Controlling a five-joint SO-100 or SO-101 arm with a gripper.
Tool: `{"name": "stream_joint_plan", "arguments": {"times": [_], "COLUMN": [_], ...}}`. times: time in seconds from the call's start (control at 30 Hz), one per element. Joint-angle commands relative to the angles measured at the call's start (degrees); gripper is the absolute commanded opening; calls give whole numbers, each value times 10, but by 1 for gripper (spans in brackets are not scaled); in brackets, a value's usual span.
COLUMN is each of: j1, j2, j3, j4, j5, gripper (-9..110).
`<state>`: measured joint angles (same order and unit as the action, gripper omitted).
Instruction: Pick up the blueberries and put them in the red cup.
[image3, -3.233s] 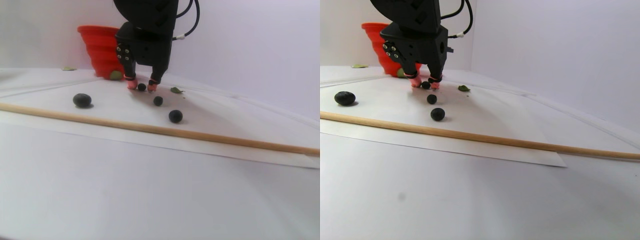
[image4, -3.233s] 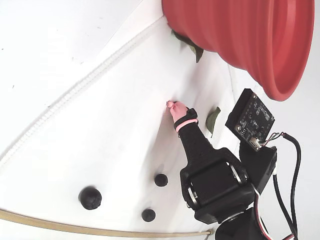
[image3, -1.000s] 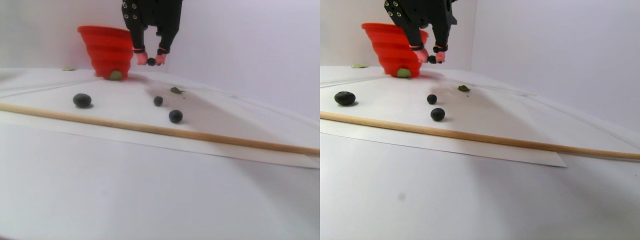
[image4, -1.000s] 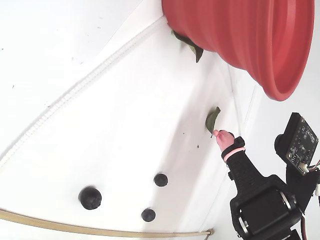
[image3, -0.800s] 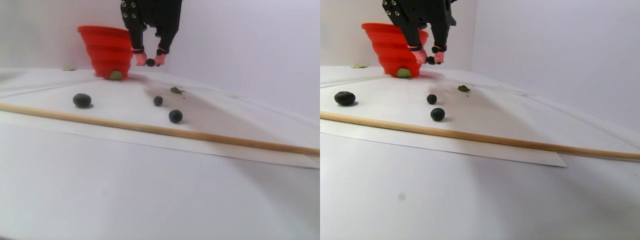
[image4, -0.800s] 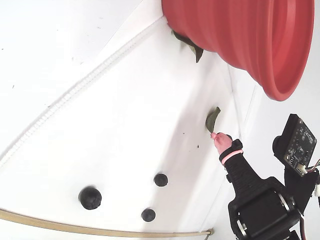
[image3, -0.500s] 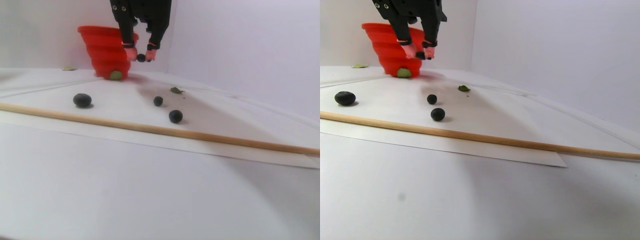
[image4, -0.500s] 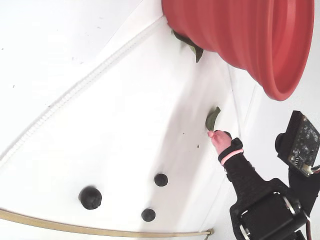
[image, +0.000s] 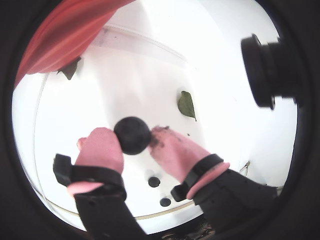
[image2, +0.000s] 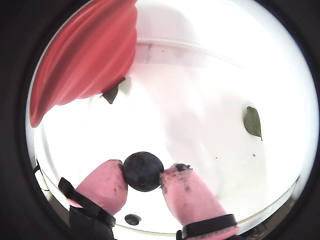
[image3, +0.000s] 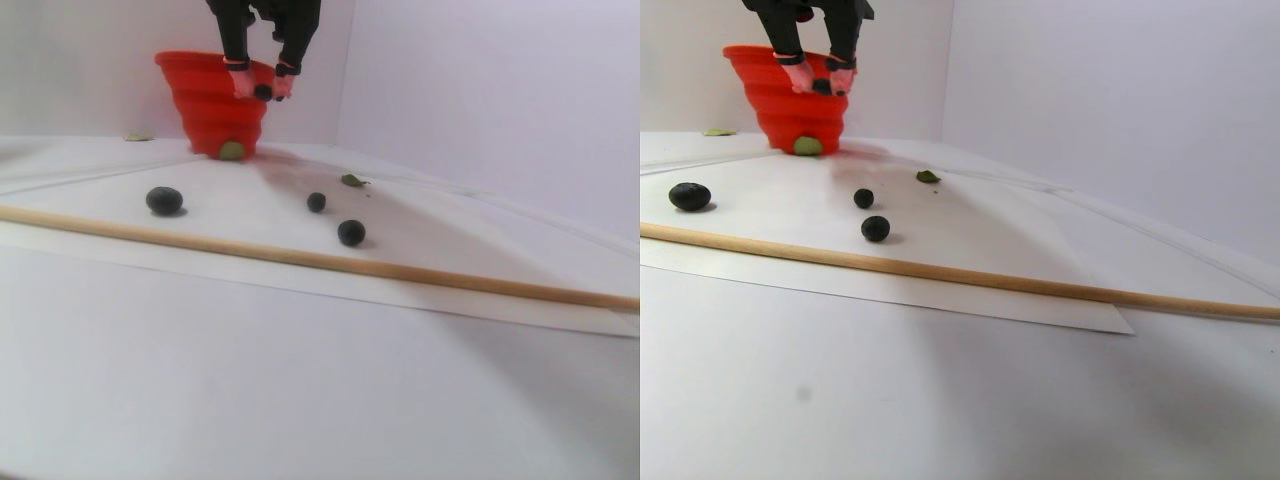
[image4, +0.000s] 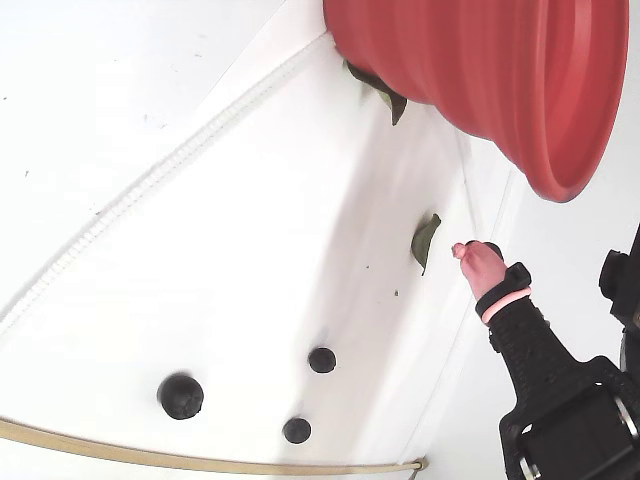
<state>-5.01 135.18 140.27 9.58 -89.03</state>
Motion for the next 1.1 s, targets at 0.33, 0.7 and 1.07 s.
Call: {"name": "stream_joint_plan", "arguments": {"times": [0.33, 0.7, 1.07], "j1": [-23, -41, -58], "j2": [91, 103, 111], "j3": [-91, -109, -124], "j4": [43, 69, 75], "j5": [-7, -8, -11], "gripper": [13, 13, 13]}}
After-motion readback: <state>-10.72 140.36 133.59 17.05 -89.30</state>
